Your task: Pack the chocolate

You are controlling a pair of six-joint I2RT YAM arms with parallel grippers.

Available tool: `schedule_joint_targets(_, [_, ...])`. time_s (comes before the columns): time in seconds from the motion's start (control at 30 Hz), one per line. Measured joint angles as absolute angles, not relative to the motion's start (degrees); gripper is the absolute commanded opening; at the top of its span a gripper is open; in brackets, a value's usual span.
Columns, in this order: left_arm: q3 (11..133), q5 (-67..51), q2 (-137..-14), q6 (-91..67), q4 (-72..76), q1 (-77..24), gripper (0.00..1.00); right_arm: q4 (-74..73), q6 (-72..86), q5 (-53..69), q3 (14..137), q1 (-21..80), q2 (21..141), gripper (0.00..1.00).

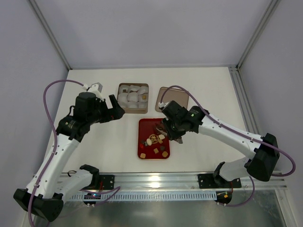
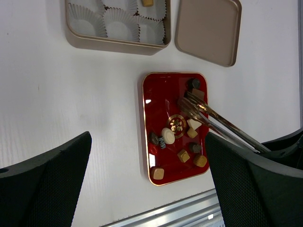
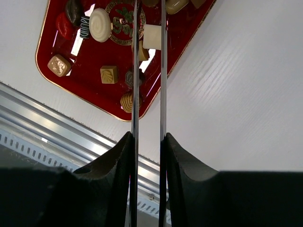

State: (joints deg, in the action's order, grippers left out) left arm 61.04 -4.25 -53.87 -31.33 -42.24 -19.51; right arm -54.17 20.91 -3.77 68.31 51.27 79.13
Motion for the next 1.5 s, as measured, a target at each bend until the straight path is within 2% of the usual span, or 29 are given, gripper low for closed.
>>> schedule_joint_targets(0.37, [61.0,-4.1,-53.8,-31.3,-42.2,-19.5,1.0,-55.1,20.0,-4.6,73.4,51.2,79.2,0.31])
schedule_joint_targets(0.57, [61.0,-4.0,-53.6,-31.1,-42.3,-19.5,1.0,-54.9,18.6,-4.5,80.2,49.8,82.7,0.31])
schedule_joint_targets(1.13, [62.3,-3.0,-53.5,-29.7,-43.6,-19.5,1.0,-49.1,14.9,-3.3,113.4,39.7,113.5,0.31])
schedule_joint_targets(1.3, [62.5,-3.0,-53.5,-29.5,-43.7,-19.5,1.0,-49.3,14.9,-4.8,119.1,38.9,121.0,0.31])
schedule_joint_targets(1.5, [62.5,-3.0,-53.5,-29.5,-44.1,-19.5,1.0,-50.2,14.9,-6.5,119.9,38.9,122.6,0.32])
